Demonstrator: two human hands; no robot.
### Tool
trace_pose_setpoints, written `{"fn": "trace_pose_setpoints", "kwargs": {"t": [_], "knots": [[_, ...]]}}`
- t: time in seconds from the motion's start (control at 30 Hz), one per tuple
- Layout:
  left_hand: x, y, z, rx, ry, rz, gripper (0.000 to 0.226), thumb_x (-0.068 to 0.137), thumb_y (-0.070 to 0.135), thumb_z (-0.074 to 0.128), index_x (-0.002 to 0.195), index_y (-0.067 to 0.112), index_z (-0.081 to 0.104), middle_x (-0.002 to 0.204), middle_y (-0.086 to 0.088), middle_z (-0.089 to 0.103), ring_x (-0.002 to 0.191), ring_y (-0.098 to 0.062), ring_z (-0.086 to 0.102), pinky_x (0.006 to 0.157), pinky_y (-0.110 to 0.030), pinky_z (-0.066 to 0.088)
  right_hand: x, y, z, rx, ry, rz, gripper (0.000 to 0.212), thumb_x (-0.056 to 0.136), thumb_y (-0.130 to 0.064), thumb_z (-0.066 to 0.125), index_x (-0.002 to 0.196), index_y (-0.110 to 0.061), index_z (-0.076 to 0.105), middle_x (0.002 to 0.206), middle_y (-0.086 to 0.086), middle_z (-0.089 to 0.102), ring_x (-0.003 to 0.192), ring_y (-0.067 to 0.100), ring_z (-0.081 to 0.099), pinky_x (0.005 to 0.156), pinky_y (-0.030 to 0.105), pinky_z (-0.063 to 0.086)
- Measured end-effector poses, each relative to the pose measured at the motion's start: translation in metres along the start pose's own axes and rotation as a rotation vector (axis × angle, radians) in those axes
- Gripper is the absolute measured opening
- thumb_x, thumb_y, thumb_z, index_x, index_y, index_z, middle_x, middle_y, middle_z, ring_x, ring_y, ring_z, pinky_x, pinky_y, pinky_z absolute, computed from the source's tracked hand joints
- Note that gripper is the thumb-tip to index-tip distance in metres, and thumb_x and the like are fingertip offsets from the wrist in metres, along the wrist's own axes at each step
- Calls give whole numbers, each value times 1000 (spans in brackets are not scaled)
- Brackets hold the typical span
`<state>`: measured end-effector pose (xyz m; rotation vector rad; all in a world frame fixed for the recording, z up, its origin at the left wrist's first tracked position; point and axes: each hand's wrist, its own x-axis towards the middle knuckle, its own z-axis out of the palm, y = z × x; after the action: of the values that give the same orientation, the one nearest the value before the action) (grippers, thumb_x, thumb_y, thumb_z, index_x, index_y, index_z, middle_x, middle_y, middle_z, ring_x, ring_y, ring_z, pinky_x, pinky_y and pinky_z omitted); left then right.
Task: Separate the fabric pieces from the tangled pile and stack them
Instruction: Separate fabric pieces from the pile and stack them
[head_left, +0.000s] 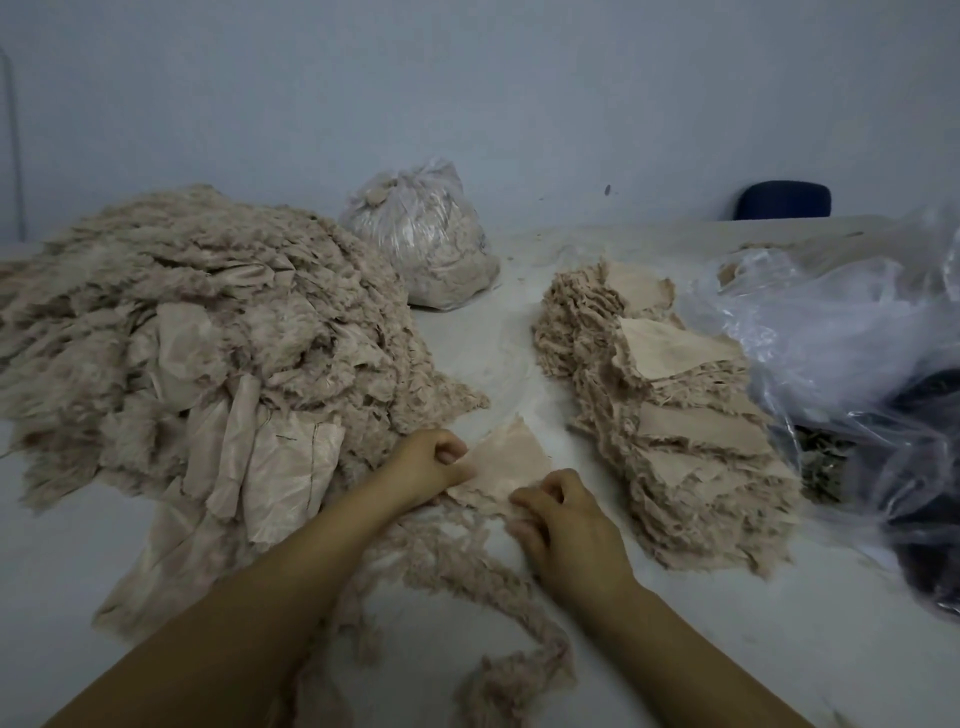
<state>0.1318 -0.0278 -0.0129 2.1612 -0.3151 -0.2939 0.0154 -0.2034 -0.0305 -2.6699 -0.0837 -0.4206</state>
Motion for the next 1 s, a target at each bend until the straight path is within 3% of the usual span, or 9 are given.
{"fn": "trace_pose_setpoints", "kwargs": {"t": [0.2, 0.27, 0.33, 0.43, 0.57, 0.67, 0.8, 0.9, 1.0], "knots": [[-22, -7, -27, 66, -89, 78, 5, 91, 13, 60, 93, 18, 61, 76, -1, 62, 58, -8, 63, 56, -22, 51, 17, 3, -5, -39, 107, 123, 40, 94, -7, 48, 133, -15, 53, 126, 11, 45, 106, 28, 52, 81, 32, 46], [-37, -9, -42, 334, -194, 199, 4, 91, 24, 61, 90, 24, 64, 81, 9, 66, 72, -3, 63, 69, -17, 49, 14, -9, 1, 79, 137, 27, 32, 94, -7, 51, 124, -10, 61, 119, 12, 54, 105, 28, 55, 85, 33, 46], [-54, -10, -54, 509, -269, 312, 12, 91, 32, 60, 97, 25, 68, 89, 16, 65, 81, 2, 58, 75, -12, 43, 6, -26, 9, 178, -23, -96, 31, 98, -24, 50, 126, -16, 60, 123, 5, 56, 115, 21, 51, 98, 27, 37], [-77, -12, -69, 541, -316, 316, 27, 89, 42, 60, 109, 25, 67, 102, 18, 63, 92, 6, 55, 80, -5, 39, -7, -44, 14, 23, -288, -394, 44, 98, -46, 43, 135, -23, 54, 138, -5, 50, 125, 16, 42, 104, 32, 29], [-98, -22, -87, 440, -341, 271, 20, 87, 28, 67, 107, 23, 69, 104, 17, 64, 98, 2, 58, 91, -16, 44, -45, -61, 6, 217, -336, -690, 38, 99, -42, 47, 106, -13, 71, 115, -1, 66, 103, 21, 59, 90, 33, 44], [-108, -25, -92, 398, 82, 520, 14, 85, 0, 63, 95, 6, 71, 99, 0, 68, 95, -12, 62, 89, -19, 44, -51, -69, 7, 372, -240, -492, 52, 101, -45, 37, 87, -8, 71, 92, 4, 70, 84, 21, 61, 79, 31, 47], [-113, -24, -96, 480, 663, 569, 18, 81, 9, 67, 97, 1, 64, 95, -15, 60, 90, -15, 49, 82, -14, 38, -16, -90, 17, 490, -169, -116, 20, 97, -24, 54, 92, -13, 70, 90, -4, 68, 84, 10, 60, 79, 21, 46], [-111, -33, -93, 452, 650, 181, 52, 73, 31, 79, 112, 7, 53, 108, -10, 49, 100, -20, 45, 88, -29, 42, 11, -117, 31, 809, -307, 150, 17, 96, -24, 56, 83, -18, 65, 75, -7, 63, 70, 8, 58, 69, 21, 49], [-108, -43, -92, 327, 534, -20, 31, 82, 32, 70, 96, 9, 55, 87, -3, 55, 85, -21, 52, 69, -21, 38, 28, -138, 42, 921, -343, 273, 27, 95, -34, 57, 75, -17, 61, 66, -5, 56, 64, 13, 54, 65, 28, 46]]}}
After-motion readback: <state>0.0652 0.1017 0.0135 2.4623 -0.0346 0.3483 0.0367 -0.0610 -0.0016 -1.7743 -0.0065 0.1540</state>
